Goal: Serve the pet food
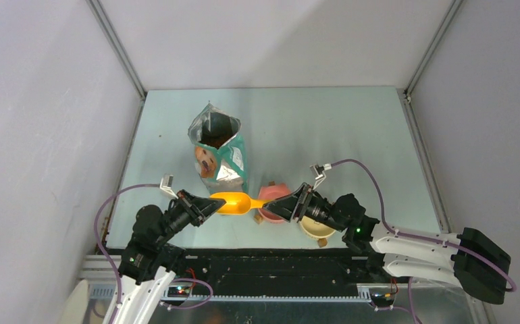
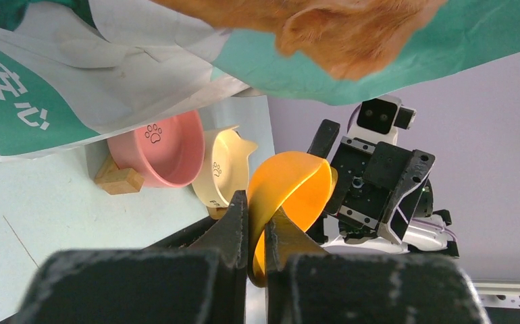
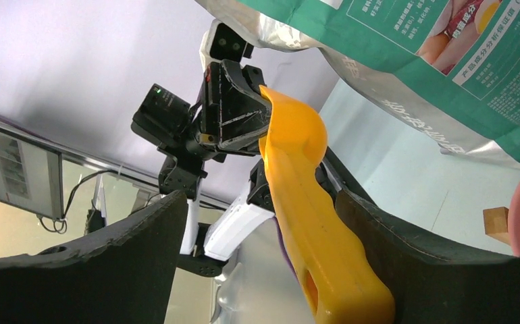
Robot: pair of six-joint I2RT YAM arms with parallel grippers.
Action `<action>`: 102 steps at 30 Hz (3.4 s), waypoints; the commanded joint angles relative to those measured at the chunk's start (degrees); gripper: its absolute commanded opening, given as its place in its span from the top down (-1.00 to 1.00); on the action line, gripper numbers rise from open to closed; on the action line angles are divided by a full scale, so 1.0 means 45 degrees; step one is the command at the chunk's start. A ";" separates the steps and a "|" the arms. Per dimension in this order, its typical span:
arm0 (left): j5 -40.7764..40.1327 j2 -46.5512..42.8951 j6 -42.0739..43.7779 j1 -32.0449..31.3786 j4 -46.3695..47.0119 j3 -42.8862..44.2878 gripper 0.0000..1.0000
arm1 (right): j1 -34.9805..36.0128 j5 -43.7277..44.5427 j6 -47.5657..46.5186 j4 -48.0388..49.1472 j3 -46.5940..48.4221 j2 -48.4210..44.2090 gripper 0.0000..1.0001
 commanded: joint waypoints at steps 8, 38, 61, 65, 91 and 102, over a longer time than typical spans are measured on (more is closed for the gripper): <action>0.0184 0.0365 0.0144 -0.0035 0.0372 0.0268 1.00 | 0.0004 -0.0053 0.0035 0.1114 0.0557 -0.0058 -0.63; 0.0333 0.0871 0.0912 -0.0026 -0.0372 0.1045 -0.35 | -0.0196 0.0133 0.0145 -0.0102 0.0679 -0.0688 1.00; -0.7399 0.6865 0.3727 -0.0016 -0.6959 1.1309 -0.99 | -0.2406 0.3300 -0.1763 -0.9088 0.0786 -0.6966 1.00; -0.7632 0.8524 0.4066 -0.0026 -0.6620 1.2829 -0.99 | -0.2553 0.3660 -0.2425 -0.9827 0.0949 -0.7575 1.00; -0.7192 1.5270 0.7965 -0.0041 -0.7848 1.5759 0.96 | -0.3258 0.3435 -0.3224 -1.1428 0.1182 -0.7477 1.00; -1.1093 1.4802 0.9329 -0.0038 -0.8856 1.7904 1.00 | -0.3637 0.3379 -0.3235 -1.1559 0.1182 -0.7216 1.00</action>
